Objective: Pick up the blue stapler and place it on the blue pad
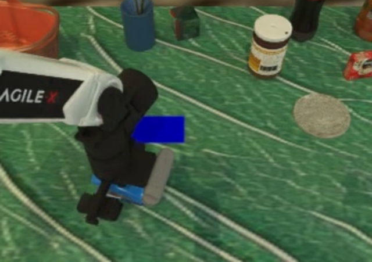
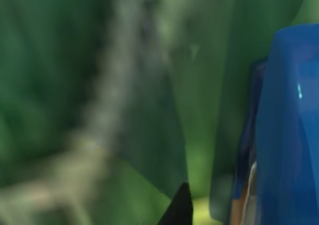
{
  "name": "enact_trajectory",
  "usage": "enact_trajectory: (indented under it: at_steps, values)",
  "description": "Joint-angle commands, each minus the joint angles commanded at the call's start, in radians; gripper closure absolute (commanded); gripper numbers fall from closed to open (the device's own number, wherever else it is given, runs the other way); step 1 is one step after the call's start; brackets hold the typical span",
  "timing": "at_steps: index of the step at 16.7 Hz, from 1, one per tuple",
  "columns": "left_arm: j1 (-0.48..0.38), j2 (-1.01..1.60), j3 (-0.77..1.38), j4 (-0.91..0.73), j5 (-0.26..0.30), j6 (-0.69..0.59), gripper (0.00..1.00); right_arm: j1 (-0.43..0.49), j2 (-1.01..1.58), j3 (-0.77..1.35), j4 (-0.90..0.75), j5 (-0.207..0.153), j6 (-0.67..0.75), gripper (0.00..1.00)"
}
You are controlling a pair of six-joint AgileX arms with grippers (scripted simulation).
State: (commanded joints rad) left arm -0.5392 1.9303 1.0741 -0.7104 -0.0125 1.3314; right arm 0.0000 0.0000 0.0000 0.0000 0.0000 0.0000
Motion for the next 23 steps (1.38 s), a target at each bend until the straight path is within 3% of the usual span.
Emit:
enact_trajectory:
  at_steps: [3, 4, 14, 23]
  values:
    - [0.000, 0.000, 0.000, 0.000, 0.000, 0.000, 0.98, 0.000, 0.000, 0.000, 0.000, 0.000, 0.000, 0.00]
    - [0.000, 0.000, 0.000, 0.000, 0.000, 0.000, 1.00, 0.000, 0.000, 0.000, 0.000, 0.000, 0.000, 0.00]
    - [-0.004, -0.026, 0.014, -0.044, 0.007, -0.010, 1.00, 0.000, 0.000, 0.000, 0.000, 0.000, 0.000, 0.00]
    - [0.013, -0.160, 0.228, -0.399, 0.006, -0.020, 1.00, 0.000, 0.000, 0.000, 0.000, 0.000, 0.000, 0.00]
